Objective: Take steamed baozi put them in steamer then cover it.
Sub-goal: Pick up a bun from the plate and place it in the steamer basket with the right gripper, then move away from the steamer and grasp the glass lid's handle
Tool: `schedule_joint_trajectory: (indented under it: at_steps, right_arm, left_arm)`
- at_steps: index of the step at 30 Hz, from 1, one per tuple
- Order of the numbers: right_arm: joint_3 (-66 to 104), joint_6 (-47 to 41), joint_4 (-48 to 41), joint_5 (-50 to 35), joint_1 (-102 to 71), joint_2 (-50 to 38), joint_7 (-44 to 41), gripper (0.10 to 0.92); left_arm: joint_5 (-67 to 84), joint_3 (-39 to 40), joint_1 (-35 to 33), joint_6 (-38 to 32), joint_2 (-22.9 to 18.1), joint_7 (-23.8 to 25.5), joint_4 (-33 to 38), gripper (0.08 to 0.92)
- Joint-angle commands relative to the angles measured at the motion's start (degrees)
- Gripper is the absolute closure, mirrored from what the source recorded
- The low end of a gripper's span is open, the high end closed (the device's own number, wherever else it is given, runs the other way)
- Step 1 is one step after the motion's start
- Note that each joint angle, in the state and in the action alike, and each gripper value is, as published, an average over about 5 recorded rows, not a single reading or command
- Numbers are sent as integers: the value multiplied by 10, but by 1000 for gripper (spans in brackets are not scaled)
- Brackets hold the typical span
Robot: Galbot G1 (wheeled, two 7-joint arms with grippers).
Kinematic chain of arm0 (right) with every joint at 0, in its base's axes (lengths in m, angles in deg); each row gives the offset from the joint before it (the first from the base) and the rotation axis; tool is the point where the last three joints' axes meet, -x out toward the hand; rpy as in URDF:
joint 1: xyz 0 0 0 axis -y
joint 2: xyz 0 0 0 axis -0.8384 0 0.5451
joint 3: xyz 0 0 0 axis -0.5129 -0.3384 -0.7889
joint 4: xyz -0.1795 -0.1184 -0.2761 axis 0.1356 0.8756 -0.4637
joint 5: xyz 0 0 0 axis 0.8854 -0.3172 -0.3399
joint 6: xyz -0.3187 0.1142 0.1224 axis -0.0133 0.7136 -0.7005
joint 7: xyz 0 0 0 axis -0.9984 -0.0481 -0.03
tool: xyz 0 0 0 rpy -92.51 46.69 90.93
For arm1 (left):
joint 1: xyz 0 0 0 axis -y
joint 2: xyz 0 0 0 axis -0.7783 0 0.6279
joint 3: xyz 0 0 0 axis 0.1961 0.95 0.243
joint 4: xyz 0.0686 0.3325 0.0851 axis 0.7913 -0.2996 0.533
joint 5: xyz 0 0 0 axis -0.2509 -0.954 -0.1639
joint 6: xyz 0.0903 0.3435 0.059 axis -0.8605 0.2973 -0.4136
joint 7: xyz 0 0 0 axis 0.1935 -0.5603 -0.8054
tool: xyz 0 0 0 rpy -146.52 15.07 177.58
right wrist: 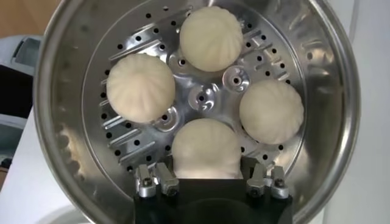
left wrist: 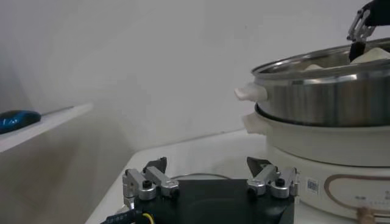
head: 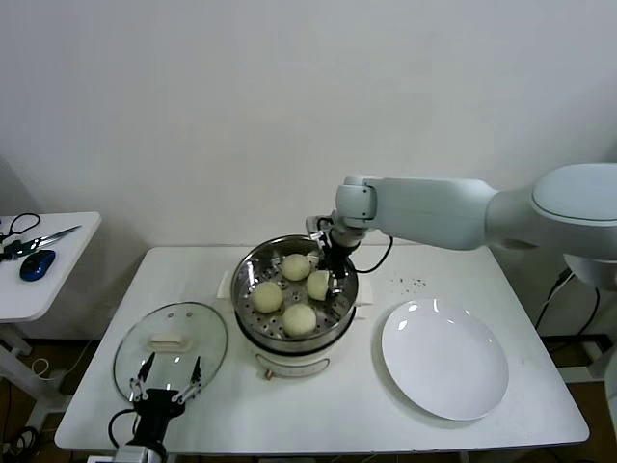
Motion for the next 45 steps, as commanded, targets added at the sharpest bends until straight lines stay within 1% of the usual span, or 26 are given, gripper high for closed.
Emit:
schedule_joint_trajectory:
  at_steps: [1, 5, 12, 18, 23, 24, 26, 31, 33, 39, 45]
  right_arm:
    - [1, -1, -9, 6, -14, 9, 0, 326]
    - [3, -3, -6, 7, -11, 5, -5, 311]
    - [11, -5, 4, 12, -1, -8, -16, 211]
    - [35, 2, 19, 10, 27, -44, -31, 203]
    - [52, 36, 50, -11, 59, -107, -21, 202]
    - [55, 49, 59, -16, 64, -125, -8, 203]
    - [58, 83, 81, -24, 68, -161, 44, 203]
    - [101, 164, 170, -43, 17, -269, 248, 203]
    - [142, 196, 193, -51, -33, -314, 304, 203]
    - [348, 269, 218, -41, -234, -408, 370, 203]
    - [587, 300, 241, 3, -473, -438, 409, 203]
  left_arm:
    - [0, 0, 2, 2, 1, 0, 1, 177]
    - [0, 0, 2, 1, 1, 0, 0, 177]
    - [0, -1, 0, 0, 1, 0, 1, 177]
    - [0, -2, 0, 0, 3, 0, 2, 177]
    - [-1, -4, 1, 0, 5, 0, 2, 177]
    - [-1, -4, 1, 0, 5, 0, 2, 177]
    - [-1, -4, 1, 0, 6, 0, 2, 177]
    - [-6, -6, 2, -2, 10, 2, 0, 177]
    - [-6, -9, 8, 0, 8, 2, 2, 177]
    - [-16, -17, 19, 4, 5, 1, 4, 177]
    - [-30, -31, 22, 4, 5, 2, 6, 177]
